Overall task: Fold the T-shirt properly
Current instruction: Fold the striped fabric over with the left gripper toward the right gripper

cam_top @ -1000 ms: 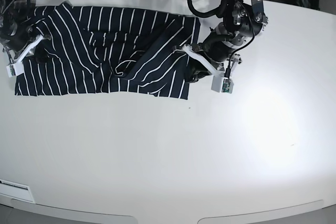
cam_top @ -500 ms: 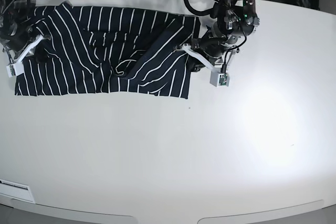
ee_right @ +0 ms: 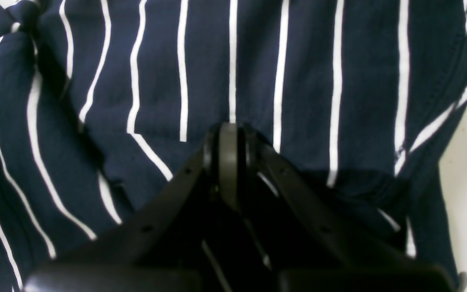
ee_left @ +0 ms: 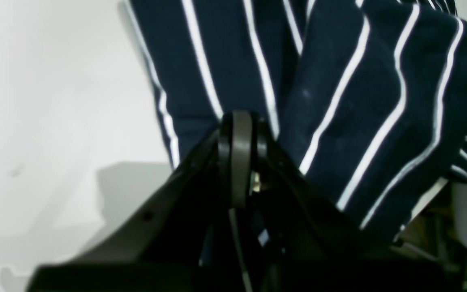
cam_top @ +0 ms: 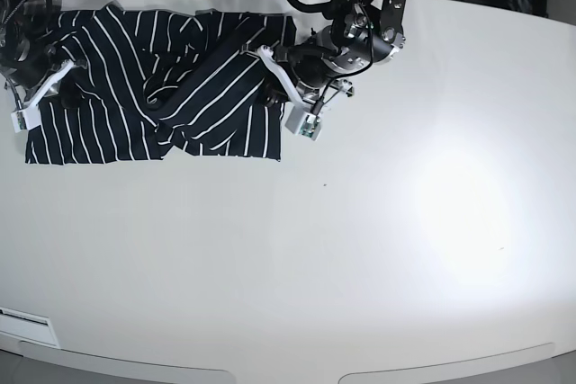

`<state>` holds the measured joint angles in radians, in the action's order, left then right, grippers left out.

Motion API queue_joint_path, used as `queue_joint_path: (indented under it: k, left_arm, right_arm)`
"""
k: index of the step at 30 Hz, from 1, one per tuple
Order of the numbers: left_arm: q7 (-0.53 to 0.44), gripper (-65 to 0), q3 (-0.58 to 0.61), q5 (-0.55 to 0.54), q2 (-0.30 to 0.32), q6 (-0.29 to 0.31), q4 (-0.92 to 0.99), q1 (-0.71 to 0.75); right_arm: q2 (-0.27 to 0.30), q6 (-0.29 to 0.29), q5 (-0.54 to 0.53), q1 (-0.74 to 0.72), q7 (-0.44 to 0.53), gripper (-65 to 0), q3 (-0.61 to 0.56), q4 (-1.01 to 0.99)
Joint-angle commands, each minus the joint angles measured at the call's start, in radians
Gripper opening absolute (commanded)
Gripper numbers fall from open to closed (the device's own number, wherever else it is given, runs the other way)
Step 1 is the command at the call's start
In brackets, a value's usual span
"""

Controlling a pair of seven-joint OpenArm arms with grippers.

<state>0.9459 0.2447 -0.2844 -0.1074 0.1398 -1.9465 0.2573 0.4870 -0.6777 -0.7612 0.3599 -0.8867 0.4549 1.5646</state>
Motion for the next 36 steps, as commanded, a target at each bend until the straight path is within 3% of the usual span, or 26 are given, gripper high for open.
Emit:
queue_joint_path:
  k: [1,4,7,13,18,23,25,29,33,36]
  left_arm:
    - [-0.011,-65.0,0.026,-0.002,-0.009,0.01,-0.015,-0.006]
    - [-0.011,-65.0,0.078,0.026,-0.009,0.013,-0.015,-0.006]
    - [-0.016,-65.0,0.123,0.026,-0.009,0.058,-0.015,-0.008]
    - [-0.03,-65.0,0.193,0.028,-0.009,0.281,-0.015,-0.064]
    - [-0.029,-65.0,0.191,0.149,-0.009,0.235,-0.015,-0.14]
    - [-0.021,-65.0,0.154,0.15,0.006,0.233,-0.015,-0.152]
    - [-0.017,-65.0,0.14,0.162,0.029,0.225,-0.015,-0.148]
    - [-0.011,-65.0,0.127,0.208,0.097,0.125,-0.015,-0.123]
    - [-0.01,-65.0,0.127,0.229,0.168,0.105,-0.015,-0.098]
    - [-0.01,-65.0,0.127,0.232,0.217,0.105,-0.015,-0.087]
  right_arm:
    - [0.009,-0.004,0.025,0.009,-0.061,-59.2,-0.005,0.0]
    - [0.009,-0.004,0.025,0.009,-0.072,-59.2,-0.005,0.0]
    - [0.009,-0.004,0.025,0.009,-0.072,-59.2,-0.005,0.0]
    - [0.009,-0.004,0.025,0.009,-0.072,-59.2,-0.005,0.0]
    - [0.009,-0.004,0.025,0.009,-0.078,-59.2,-0.005,0.0]
    - [0.009,-0.004,0.025,0.008,-0.079,-59.2,-0.005,0.0]
    - [0.009,-0.004,0.025,0.009,-0.079,-59.2,-0.005,0.0]
    - [0.01,-0.004,0.025,0.009,-0.088,-59.2,-0.005,0.0]
    - [0.009,-0.004,0.021,0.008,-0.087,-59.2,-0.005,0.0]
    - [0.01,-0.004,-0.045,0.008,-0.087,-59.2,-0.005,0.0]
